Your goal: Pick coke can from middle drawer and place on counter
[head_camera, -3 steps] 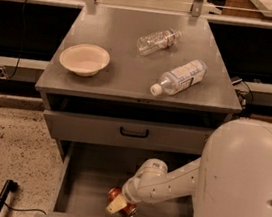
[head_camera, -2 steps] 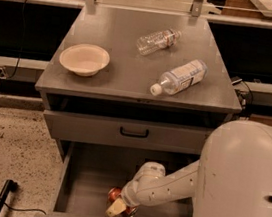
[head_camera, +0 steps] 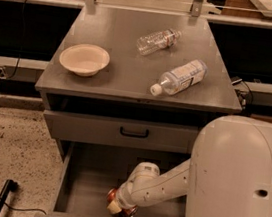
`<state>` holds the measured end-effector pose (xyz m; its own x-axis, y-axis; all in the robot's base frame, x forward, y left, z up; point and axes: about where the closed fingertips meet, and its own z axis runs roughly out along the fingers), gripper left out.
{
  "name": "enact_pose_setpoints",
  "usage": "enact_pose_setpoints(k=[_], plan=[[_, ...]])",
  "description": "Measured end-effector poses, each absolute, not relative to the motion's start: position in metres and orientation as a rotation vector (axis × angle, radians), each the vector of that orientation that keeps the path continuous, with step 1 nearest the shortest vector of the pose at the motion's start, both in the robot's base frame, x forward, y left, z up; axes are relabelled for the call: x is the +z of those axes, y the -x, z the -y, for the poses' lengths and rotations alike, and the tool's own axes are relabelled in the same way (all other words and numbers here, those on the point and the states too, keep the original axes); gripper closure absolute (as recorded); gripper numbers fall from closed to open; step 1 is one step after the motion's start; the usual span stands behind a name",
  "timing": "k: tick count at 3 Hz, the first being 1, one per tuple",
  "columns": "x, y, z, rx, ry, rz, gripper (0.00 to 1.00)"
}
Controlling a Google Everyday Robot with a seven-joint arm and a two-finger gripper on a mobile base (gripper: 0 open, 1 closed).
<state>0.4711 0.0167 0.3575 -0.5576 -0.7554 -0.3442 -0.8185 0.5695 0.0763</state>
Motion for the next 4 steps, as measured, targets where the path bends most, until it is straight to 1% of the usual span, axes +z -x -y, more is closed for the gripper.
enact_pose_setpoints(k=[1, 2, 3, 4], plan=[[0.368, -0.461, -0.03, 0.387, 1.366, -2.491, 0.64], [0.373, -0.438, -0.041, 0.489, 1.423, -2.442, 0.88], [0.383, -0.415, -0.038, 0.557, 1.488, -2.4, 1.0], [0.435, -0.429, -0.011, 0.637, 1.435, -2.339, 1.0]])
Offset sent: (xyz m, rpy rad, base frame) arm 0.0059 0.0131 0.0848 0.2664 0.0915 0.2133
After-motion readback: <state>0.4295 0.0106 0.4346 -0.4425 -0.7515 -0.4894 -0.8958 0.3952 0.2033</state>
